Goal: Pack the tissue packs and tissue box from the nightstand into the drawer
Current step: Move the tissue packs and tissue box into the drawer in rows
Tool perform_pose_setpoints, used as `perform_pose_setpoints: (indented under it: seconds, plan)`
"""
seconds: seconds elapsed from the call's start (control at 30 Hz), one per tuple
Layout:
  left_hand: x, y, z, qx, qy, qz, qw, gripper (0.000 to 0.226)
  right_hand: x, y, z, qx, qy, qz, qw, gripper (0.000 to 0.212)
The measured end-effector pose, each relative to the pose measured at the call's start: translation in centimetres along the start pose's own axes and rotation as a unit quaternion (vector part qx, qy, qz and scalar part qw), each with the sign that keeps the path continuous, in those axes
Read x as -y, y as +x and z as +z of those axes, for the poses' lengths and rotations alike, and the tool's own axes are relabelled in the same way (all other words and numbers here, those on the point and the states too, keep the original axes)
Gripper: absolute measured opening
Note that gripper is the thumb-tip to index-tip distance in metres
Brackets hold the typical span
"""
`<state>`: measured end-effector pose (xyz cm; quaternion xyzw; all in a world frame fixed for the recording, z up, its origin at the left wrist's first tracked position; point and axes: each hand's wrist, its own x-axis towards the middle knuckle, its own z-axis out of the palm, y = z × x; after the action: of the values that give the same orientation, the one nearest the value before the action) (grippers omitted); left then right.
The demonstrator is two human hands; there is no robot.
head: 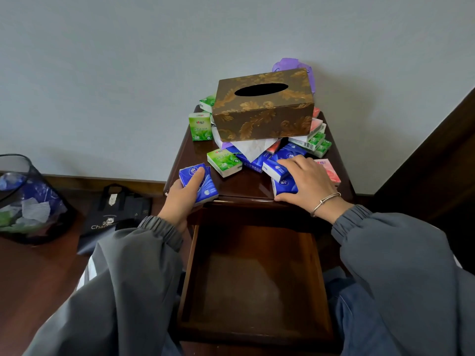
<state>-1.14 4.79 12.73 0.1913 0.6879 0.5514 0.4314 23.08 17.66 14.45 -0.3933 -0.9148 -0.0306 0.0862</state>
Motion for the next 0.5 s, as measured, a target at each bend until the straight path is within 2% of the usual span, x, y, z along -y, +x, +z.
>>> perform_pose_setpoints:
  seconds: [0.17, 0.33, 0.43, 0.5]
  plan:
    - [-0.1, -0.3, -0.1, 0.006, 0.000, 0.004, 1.000, 0.055, -1.0, 1.1, -1.0, 0.040, -0.030, -0.033, 0.998, 0.109]
    - [-0.2, -0.4, -0.1, 0.009, 0.001, 0.011, 1.000, 0.051, -1.9, 2.6, -2.3, 0.115, 0.048, -0.043, 0.991, 0.094]
    - [-0.2, -0.4, -0.1, 0.011, -0.001, 0.008, 1.000, 0.052, -1.4, 3.0, -2.8, 0.095, 0.112, 0.027, 0.989, 0.084]
    - [-0.2, -0.4, 0.0, 0.004, 0.004, 0.003, 1.000, 0.053, -0.3, 2.9, -2.9, 0.049, 0.085, 0.089, 0.991, 0.088]
